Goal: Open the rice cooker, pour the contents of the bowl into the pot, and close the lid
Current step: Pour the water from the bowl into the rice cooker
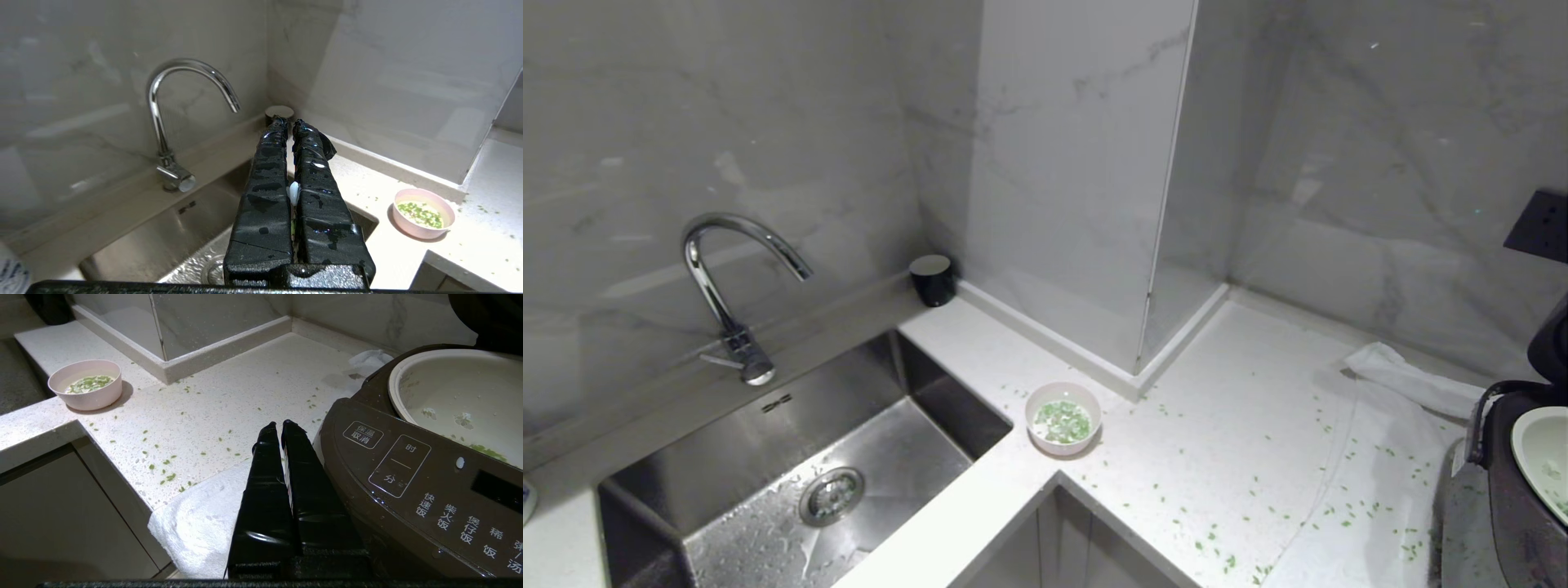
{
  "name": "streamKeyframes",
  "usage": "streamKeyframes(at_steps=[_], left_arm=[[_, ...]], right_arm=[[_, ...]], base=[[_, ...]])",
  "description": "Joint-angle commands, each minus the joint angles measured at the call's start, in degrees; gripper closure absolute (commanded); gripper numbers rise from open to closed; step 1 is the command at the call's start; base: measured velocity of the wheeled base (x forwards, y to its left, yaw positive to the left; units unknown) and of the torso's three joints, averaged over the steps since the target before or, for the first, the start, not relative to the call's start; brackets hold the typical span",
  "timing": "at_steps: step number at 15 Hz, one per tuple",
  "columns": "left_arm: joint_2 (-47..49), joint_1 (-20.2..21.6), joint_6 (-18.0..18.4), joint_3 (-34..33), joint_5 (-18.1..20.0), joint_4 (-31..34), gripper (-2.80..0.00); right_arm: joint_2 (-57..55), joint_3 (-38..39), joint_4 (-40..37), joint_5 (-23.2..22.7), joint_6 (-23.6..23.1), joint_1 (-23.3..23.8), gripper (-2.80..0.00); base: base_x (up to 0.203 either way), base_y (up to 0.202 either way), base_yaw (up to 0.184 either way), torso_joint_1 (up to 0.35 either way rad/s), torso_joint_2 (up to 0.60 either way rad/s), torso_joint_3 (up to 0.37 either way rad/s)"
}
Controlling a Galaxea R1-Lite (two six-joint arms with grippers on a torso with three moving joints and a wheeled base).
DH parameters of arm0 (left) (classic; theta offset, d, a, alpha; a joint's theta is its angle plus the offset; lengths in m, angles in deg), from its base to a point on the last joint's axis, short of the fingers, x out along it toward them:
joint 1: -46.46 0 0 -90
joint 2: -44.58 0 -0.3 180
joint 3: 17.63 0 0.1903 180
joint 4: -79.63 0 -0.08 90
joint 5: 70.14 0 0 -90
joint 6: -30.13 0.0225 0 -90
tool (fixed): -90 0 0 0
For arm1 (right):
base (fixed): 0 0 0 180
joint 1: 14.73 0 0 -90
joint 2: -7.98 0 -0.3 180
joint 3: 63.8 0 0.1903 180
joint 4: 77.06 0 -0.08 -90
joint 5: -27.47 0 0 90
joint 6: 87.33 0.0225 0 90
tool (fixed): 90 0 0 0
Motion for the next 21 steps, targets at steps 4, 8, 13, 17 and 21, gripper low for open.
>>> streamKeyframes(at_steps=[4,8,13,17,21], left_arm=[[-18.8,-0.2,3.3,-6.1,0.5,6.6,0.0],[-25.7,-0.6,4.8,-13.7,-0.1,14.9,0.0],[-25.7,-0.6,5.0,-21.3,-3.7,14.6,0.0],[-25.6,-0.6,5.8,-21.7,-3.0,15.0,0.0],[-25.6,-0.7,5.1,-22.4,-2.2,14.9,0.0]], right_arm=[[0.0,0.0,0.0,0.0,0.0,0.0,0.0],[0.0,0.0,0.0,0.0,0.0,0.0,0.0],[0.0,0.0,0.0,0.0,0.0,0.0,0.0],[0.0,0.0,0.0,0.0,0.0,0.0,0.0],[0.0,0.0,0.0,-0.1,-0.3,0.0,0.0]], base=[[0.0,0.0,0.0,0.0,0.0,0.0],[0.0,0.0,0.0,0.0,0.0,0.0],[0.0,0.0,0.0,0.0,0.0,0.0],[0.0,0.0,0.0,0.0,0.0,0.0],[-0.018,0.0,0.0,0.004,0.0,0.001]])
